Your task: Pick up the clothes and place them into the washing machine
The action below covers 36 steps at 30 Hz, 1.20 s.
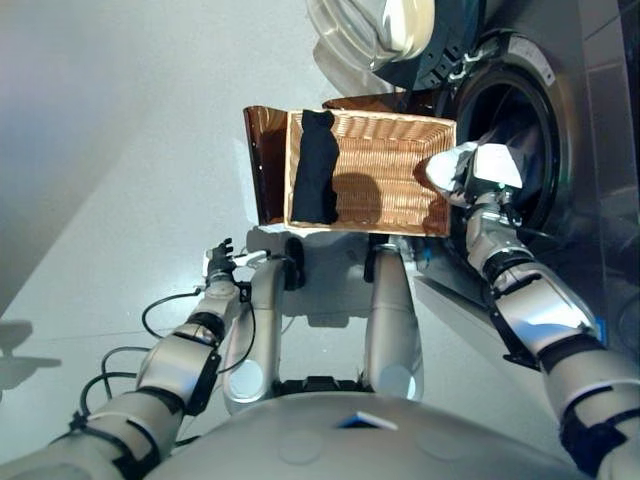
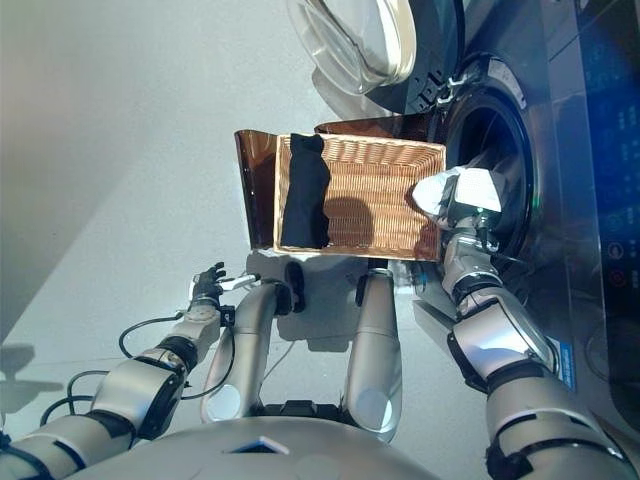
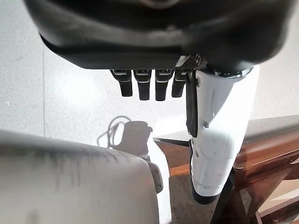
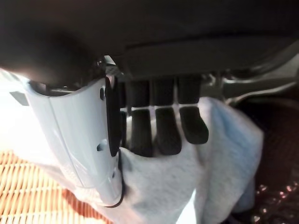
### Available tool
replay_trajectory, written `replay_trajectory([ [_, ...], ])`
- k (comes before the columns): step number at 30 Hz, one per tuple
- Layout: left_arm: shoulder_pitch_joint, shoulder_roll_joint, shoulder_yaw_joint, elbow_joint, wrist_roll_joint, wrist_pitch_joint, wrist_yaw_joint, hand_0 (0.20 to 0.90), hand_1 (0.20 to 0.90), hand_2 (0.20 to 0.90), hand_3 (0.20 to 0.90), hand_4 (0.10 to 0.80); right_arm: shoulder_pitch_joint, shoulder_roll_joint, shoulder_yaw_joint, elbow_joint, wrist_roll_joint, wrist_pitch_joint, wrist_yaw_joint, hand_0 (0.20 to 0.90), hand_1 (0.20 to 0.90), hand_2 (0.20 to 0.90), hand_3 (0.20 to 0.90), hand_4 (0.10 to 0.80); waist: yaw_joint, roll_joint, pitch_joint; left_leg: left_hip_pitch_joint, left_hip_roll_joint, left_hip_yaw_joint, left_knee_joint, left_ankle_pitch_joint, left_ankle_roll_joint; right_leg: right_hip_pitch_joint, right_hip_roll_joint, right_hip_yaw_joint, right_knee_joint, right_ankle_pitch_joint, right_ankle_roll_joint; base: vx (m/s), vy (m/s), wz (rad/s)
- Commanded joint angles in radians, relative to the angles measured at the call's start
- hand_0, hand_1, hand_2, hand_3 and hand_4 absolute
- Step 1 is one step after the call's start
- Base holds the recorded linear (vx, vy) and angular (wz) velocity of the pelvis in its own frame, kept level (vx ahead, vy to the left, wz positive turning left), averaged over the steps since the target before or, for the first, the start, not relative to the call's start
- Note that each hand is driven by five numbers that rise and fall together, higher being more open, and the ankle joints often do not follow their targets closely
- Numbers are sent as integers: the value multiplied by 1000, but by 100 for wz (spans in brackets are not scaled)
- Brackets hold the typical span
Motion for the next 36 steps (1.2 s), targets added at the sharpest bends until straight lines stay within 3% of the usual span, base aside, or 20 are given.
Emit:
replay_trajectory([
  [1, 33, 66, 21, 29, 14, -7, 31, 900, 900, 900, 900, 800, 17, -32, -38, 12, 40, 19, -58, 200, 200, 200, 200, 300, -5, 20, -41, 2, 5, 0, -88, 60, -74, 52, 40, -7, 33, -90, -110, 0, 0, 0],
  [5, 28, 67, 19, 33, 4, -6, 42, 900, 900, 900, 900, 800, 66, -7, -204, 13, 275, -32, -117, 200, 200, 200, 200, 300, -12, 25, -44, 8, 7, 5, -93, 63, -74, 53, 42, -6, 32, -88, -110, -1, -1, -1],
  [7, 19, 76, 24, 43, -2, -2, 47, 900, 900, 900, 900, 800, 85, 13, -308, 4, 460, -98, -131, 200, 200, 200, 200, 300, -22, 28, -52, 10, 10, 6, -97, 62, -74, 53, 44, -5, 31, -89, -111, 9, -8, -7],
  [9, 12, 81, 26, 48, -5, 0, 46, 900, 900, 900, 900, 800, 94, 24, -337, -6, 525, -122, -117, 200, 200, 200, 200, 300, -23, 26, -56, 11, 11, 8, -97, 61, -74, 51, 46, -3, 32, -89, -112, 12, -11, -7],
  [10, 0, 93, 35, 57, -10, 5, 47, 900, 900, 900, 900, 800, 109, 36, -427, -32, 697, -181, -125, 200, 200, 200, 200, 300, -29, 28, -63, 12, 14, 11, -96, 59, -74, 47, 48, -3, 35, -92, -112, 16, -8, -4],
  [12, -3, 104, 41, 59, -15, 6, 47, 900, 900, 900, 900, 800, 120, 52, -492, -74, 839, -244, -126, 200, 200, 200, 200, 300, -32, 30, -67, 14, 17, 14, -98, 59, -74, 45, 51, 1, 36, -94, -112, 12, -3, -5],
  [16, -1, 111, 42, 54, -20, 5, 51, 900, 900, 900, 900, 800, 134, 68, -539, -125, 957, -294, -119, 200, 200, 200, 200, 300, -33, 33, -69, 15, 18, 16, -101, 59, -74, 43, 52, 2, 38, -95, -112, -4, 3, -3],
  [17, 5, 112, 41, 47, -32, 1, 45, 900, 900, 900, 900, 800, 143, 92, -600, -179, 1131, -359, -96, 200, 200, 200, 200, 300, -38, 39, -71, 15, 19, 19, -107, 63, -75, 43, 52, 5, 35, -96, -111, -7, 1, -4],
  [26, 16, 92, 14, 48, -69, 0, 37, 900, 900, 900, 900, 800, 170, 181, -713, -288, 1515, -515, -32, 200, 200, 200, 200, 300, -39, 49, -76, 18, 13, 29, -123, 69, -78, 43, 50, 13, 29, -102, -108, 0, -1, -6],
  [33, -12, 45, -24, 61, -125, -2, 53, 900, 900, 900, 900, 800, 184, 301, -839, -308, 1753, -669, -71, 200, 200, 200, 200, 300, -50, 82, -75, 14, 4, 43, -121, 65, -77, 32, 44, 27, 40, -112, -108, 4, 14, -2],
  [36, -18, 33, -29, 69, -150, 0, 48, 900, 900, 900, 900, 800, 156, 298, -912, -305, 1803, -718, -107, 200, 200, 200, 200, 300, -53, 107, -79, 16, -4, 49, -127, 67, -77, 30, 40, 39, 45, -121, -109, 28, 52, -1],
])
